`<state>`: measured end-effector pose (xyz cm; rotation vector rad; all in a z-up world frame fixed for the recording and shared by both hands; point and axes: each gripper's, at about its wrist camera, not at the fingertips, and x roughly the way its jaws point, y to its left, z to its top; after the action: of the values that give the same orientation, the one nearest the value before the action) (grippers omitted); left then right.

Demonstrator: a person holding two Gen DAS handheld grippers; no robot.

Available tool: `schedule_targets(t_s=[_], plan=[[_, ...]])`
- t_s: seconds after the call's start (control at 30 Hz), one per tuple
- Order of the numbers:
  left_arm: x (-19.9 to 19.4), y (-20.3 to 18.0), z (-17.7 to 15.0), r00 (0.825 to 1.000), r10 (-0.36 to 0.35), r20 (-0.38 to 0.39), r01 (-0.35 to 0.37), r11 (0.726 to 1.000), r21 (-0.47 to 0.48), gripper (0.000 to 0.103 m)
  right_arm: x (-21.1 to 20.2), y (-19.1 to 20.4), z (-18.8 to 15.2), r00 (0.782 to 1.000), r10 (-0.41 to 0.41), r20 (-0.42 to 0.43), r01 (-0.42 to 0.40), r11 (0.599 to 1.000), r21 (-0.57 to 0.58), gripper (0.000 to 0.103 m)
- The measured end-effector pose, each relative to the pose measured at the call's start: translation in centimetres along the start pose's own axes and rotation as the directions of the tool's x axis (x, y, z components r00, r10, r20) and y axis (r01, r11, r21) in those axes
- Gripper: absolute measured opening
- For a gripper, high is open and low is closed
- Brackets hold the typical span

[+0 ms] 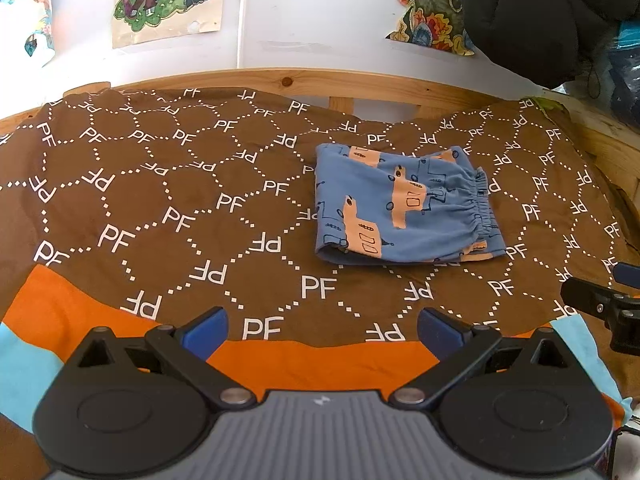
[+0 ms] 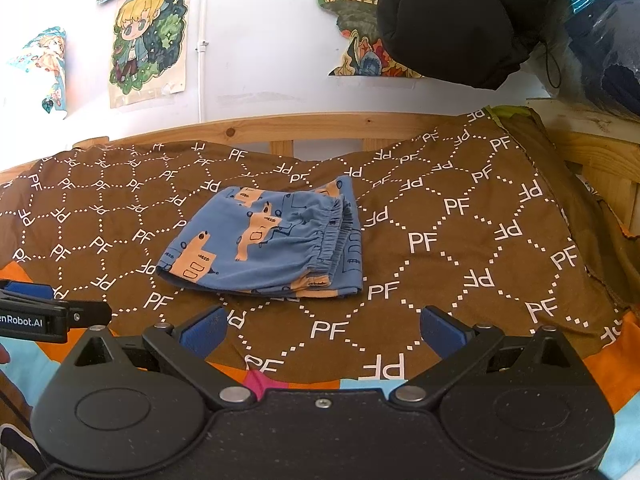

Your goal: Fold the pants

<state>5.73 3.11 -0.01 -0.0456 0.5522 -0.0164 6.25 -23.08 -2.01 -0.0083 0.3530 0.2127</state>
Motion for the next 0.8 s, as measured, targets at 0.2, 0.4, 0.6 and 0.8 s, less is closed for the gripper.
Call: schedule_targets(t_s=[0.2, 0.4, 0.6, 0.8], plan=[[-0.03, 0.05, -0.04, 1.000, 0.002, 0.000, -0.002, 1.000, -0.001, 0.103, 0.02, 0.01, -0.02, 1.000, 0.001, -0.001, -0.001, 1.000, 0.000, 0.102], [-0.04, 0.16, -0.12, 1.000, 0.001, -0.001, -0.001, 1.000, -0.002, 0.103, -0.02, 0.07, 0.03, 1.000, -0.002, -0.001, 0.002, 1.000, 0.001, 0.102], [-0.10, 0.16, -0.26, 1.000, 0.005, -0.001, -0.005, 1.000, -0.002, 0.103, -0.01, 0.05, -0.05, 1.000, 0.000, -0.003, 0.000, 1.000, 0.000, 0.102], [-0.11, 0.20, -0.26, 1.000, 0.004, -0.002, -0.004, 1.000, -0.002, 0.103, 0.09, 0.18, -0.34, 1.000, 0.004, -0.006, -0.004, 1.000, -0.002, 0.102]])
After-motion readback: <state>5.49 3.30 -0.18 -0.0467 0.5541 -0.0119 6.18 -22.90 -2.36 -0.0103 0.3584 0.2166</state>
